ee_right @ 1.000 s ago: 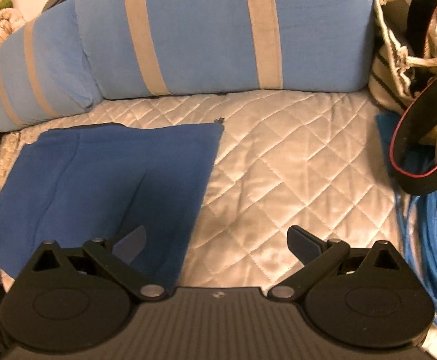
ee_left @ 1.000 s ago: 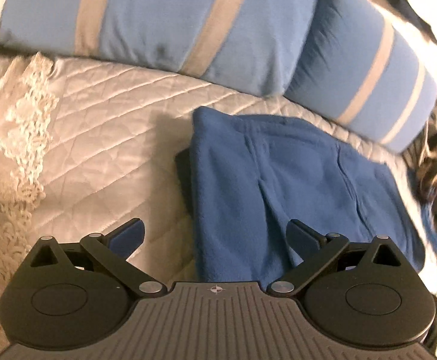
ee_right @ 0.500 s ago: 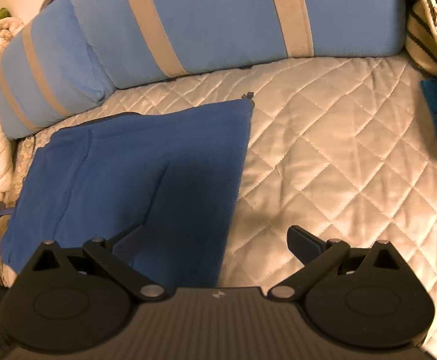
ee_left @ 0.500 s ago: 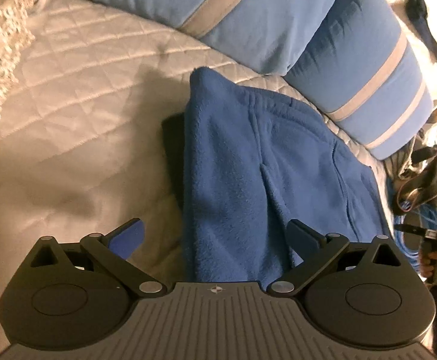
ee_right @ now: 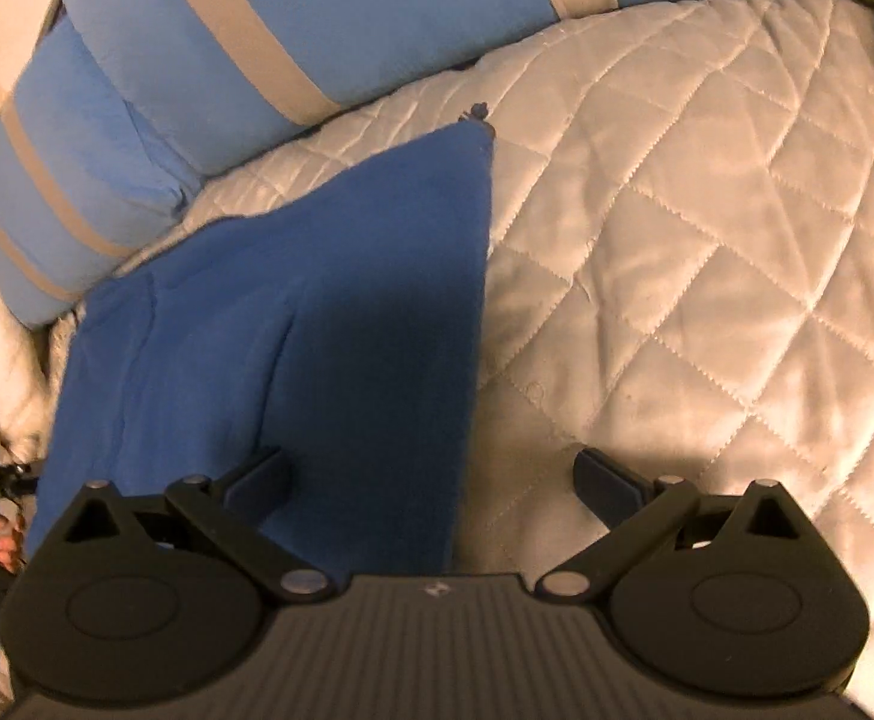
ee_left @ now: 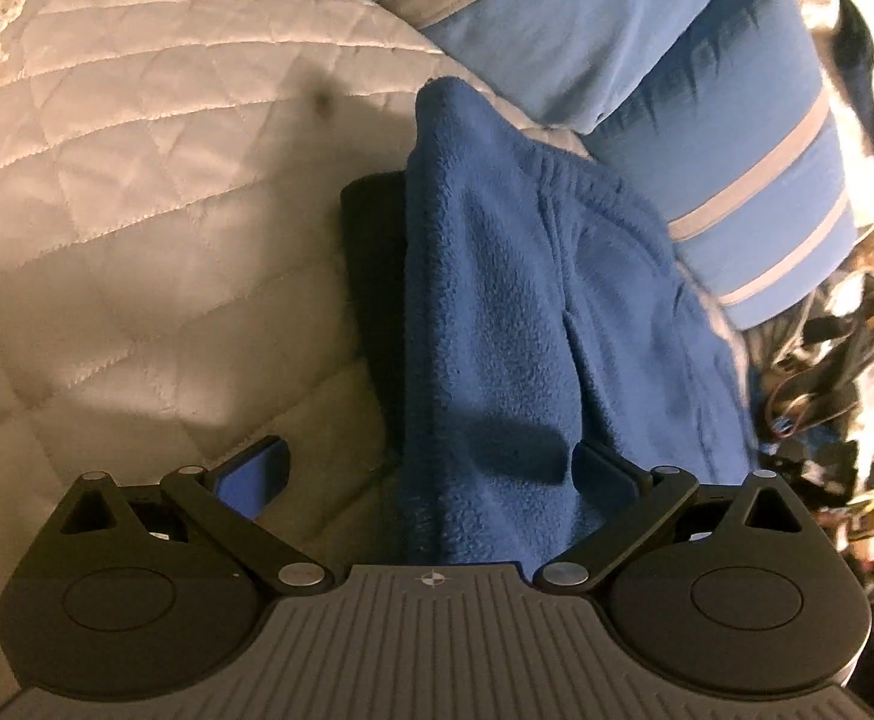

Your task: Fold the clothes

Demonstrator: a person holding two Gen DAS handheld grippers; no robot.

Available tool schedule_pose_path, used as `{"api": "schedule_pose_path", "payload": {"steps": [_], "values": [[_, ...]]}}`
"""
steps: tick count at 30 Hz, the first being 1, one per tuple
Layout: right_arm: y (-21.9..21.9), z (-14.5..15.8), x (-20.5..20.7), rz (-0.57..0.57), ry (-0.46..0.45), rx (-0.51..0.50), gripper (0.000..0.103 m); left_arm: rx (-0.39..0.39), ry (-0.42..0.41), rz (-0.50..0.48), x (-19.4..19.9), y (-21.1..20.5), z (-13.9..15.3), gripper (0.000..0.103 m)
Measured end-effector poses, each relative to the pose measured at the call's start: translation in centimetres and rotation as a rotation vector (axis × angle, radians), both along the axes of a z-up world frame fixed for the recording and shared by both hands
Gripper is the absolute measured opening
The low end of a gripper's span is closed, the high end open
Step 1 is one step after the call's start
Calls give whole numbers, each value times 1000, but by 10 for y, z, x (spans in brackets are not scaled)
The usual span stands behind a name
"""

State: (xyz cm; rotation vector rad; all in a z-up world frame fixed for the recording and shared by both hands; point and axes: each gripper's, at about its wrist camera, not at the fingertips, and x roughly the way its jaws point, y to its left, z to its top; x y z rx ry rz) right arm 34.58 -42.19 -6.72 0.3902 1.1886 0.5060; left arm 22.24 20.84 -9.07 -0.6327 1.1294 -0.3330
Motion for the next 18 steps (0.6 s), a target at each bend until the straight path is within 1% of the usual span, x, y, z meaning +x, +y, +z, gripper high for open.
{"api": "schedule_pose_path", "payload": {"steps": [4, 9, 10, 13, 15, 17, 18], "values": [[-5, -3, 0, -8, -5, 41, 102, -90, -4, 45, -4, 15, -5, 102], [-8, -4, 2, -11, 1, 94, 102, -145, -11, 54, -6, 23, -6, 102], [-8, -5, 3, -10, 4, 114, 102, -161, -14, 51, -5, 23, -7, 102], [-8, -10, 4, -7, 17, 188, 102, -247, -8, 42, -2, 16, -13, 102], [-8, -14, 4, -4, 28, 246, 102, -265, -18, 33, 0, 12, -17, 102], [-9, -19, 5, -1, 20, 287, 101, -299, -37, 29, 3, 10, -19, 102], [-11, -21, 6, -1, 18, 311, 101, -330, -42, 30, 4, 11, -21, 102]]}}
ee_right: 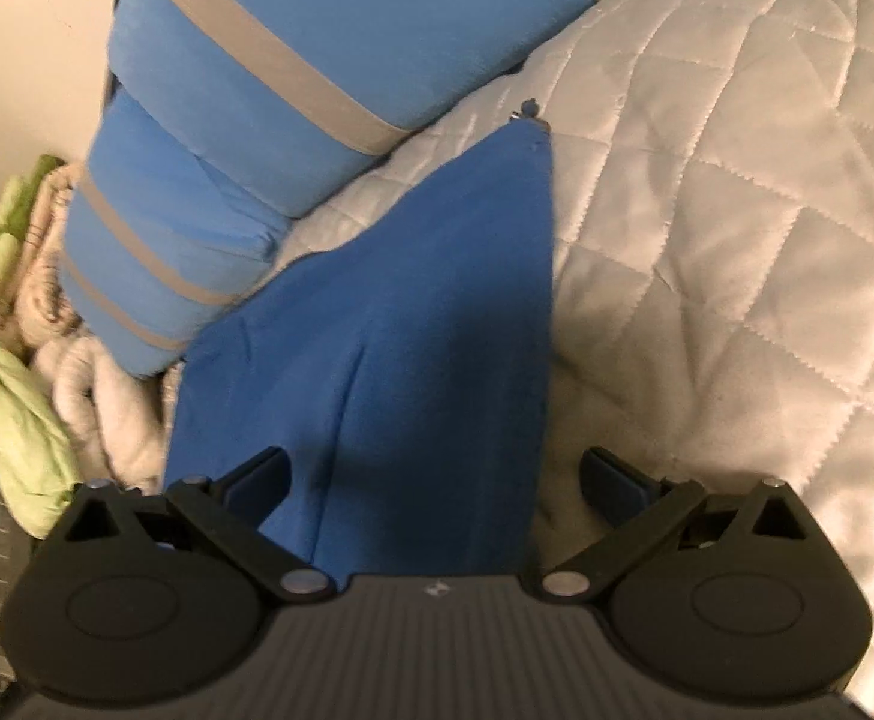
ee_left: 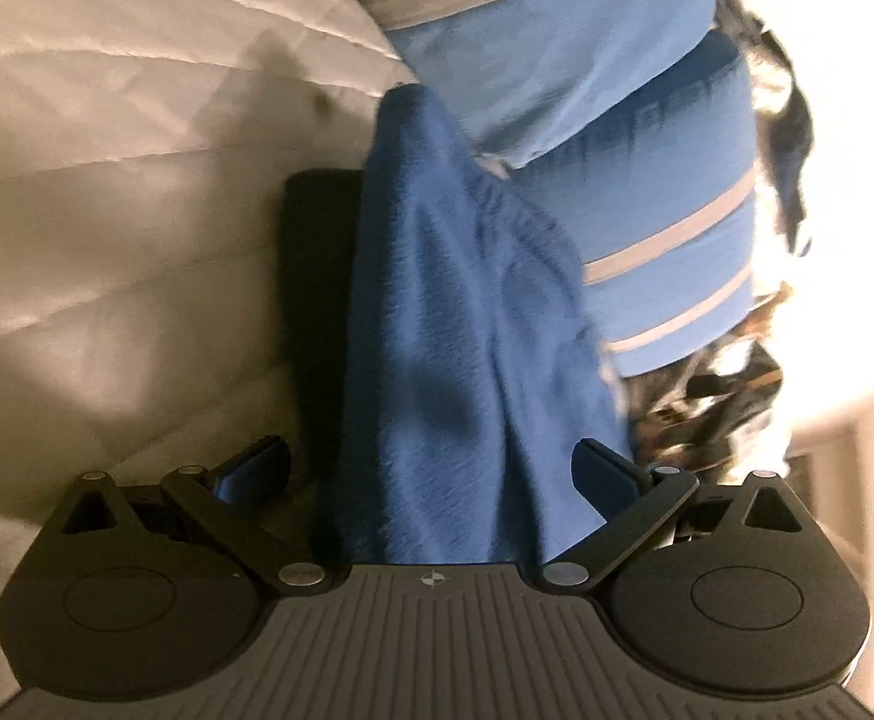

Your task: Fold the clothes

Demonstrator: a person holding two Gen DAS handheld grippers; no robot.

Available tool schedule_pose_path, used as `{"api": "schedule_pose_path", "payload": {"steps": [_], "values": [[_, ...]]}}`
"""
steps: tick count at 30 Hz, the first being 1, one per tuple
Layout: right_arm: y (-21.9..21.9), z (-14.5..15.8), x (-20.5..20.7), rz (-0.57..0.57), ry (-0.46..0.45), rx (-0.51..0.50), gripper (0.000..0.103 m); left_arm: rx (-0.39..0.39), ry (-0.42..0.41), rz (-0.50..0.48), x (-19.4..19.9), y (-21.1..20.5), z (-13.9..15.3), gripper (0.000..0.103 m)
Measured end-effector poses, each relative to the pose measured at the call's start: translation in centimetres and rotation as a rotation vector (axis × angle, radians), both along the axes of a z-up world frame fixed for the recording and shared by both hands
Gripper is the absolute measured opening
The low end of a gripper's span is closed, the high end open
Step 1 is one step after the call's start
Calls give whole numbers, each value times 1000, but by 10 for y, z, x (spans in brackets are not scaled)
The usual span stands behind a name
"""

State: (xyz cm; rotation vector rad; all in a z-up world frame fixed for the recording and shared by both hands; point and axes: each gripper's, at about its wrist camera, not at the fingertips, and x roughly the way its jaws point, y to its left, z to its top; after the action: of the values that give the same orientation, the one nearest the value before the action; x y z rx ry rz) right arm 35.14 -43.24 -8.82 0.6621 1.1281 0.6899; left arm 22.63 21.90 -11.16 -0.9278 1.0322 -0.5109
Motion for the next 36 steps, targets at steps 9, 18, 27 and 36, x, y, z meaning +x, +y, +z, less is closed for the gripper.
{"api": "schedule_pose_path", "payload": {"steps": [9, 18, 27, 36], "values": [[-4, -8, 5, 41, 26, 128, 101, -67, -11, -35, 7, -4, -6, 101], [10, -10, 11, 77, 30, 104, 88, -65, 51, 31, 4, 5, -19, 48], [4, -25, 8, 69, 64, 151, 44, -109, 41, 42, 2, 3, -20, 28], [5, -17, -1, 38, 21, 203, 27, -120, 6, 42, -2, -1, -7, 23]]}}
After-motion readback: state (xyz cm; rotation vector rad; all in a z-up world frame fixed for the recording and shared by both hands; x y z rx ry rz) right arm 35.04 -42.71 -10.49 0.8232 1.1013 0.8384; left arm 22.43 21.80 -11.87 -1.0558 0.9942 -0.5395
